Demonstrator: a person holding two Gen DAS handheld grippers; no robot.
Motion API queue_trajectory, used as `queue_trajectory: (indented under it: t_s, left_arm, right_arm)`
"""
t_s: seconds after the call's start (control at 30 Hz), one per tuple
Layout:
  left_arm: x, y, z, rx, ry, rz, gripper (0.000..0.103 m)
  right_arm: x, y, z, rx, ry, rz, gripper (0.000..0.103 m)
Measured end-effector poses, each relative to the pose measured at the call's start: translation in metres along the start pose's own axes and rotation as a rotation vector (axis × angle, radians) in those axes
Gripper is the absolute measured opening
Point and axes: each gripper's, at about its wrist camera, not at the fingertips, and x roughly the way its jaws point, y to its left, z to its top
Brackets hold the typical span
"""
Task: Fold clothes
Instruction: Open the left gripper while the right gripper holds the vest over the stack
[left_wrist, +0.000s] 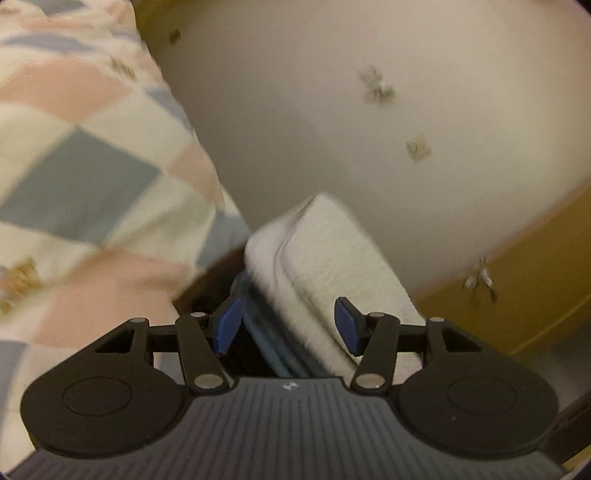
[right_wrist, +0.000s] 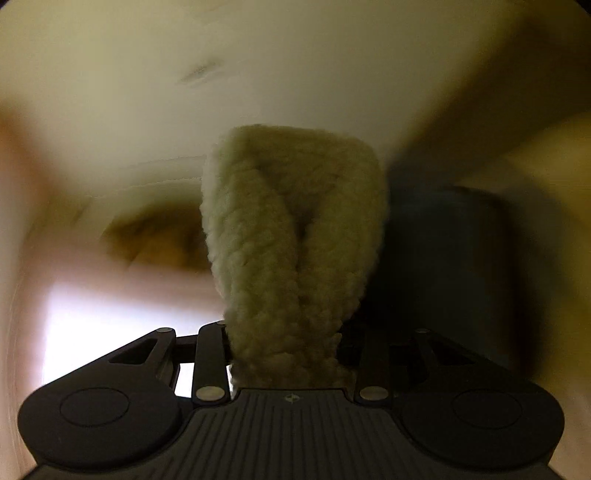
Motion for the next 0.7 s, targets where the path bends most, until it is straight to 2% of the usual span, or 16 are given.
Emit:
queue_trajectory:
  t_s: [0.07, 0.1, 0.3, 0.4, 0.43, 0.47, 0.5, 0.53, 0.57, 0.7]
  left_arm:
    - [0.012, -0.003, -0.007, 0.002, 0.032, -0.020, 0.050]
    - [0.017, -0.005, -0.010, 0.005, 0.045, -0.029, 0.050]
    - [0.019, -0.026, -0.009, 0.036, 0.053, -0.068, 0.050]
    - [0.016, -0.045, -0.002, 0.108, 0.052, -0.049, 0.050]
    - [0.017, -0.053, 0.002, 0.143, 0.048, -0.039, 0.050]
    - [0.018, -0.059, 0.006, 0.173, 0.044, -0.028, 0.050]
    - [0.020, -0.062, 0.010, 0.191, 0.039, -0.012, 0.052]
    - [0.023, -0.064, 0.015, 0.197, 0.035, 0.006, 0.053]
    - [0.026, -0.065, 0.021, 0.197, 0.034, 0.022, 0.055]
    - [0.046, -0.048, 0.039, 0.089, 0.053, 0.043, 0.055]
  right_arm:
    - [-0.006, -0.018, 0.001, 0.045, -0.039, 0.043, 0.036]
    - [-0.007, -0.013, 0.002, 0.023, -0.036, 0.060, 0.036]
    - [0.004, 0.031, 0.010, -0.100, 0.081, 0.098, 0.037]
    - [-0.002, 0.026, 0.016, -0.147, 0.091, -0.010, 0.042]
    - [-0.007, 0.021, 0.018, -0.129, 0.084, -0.033, 0.047]
    - [-0.011, 0.017, 0.020, -0.111, 0.078, -0.056, 0.058]
    - [-0.016, 0.014, 0.022, -0.102, 0.071, -0.078, 0.061]
    - [-0.022, 0.020, 0.024, -0.137, 0.061, -0.099, 0.070]
    - [-0.028, 0.029, 0.025, -0.189, 0.056, -0.119, 0.074]
    - [-0.056, 0.064, 0.031, -0.365, 0.034, -0.204, 0.074]
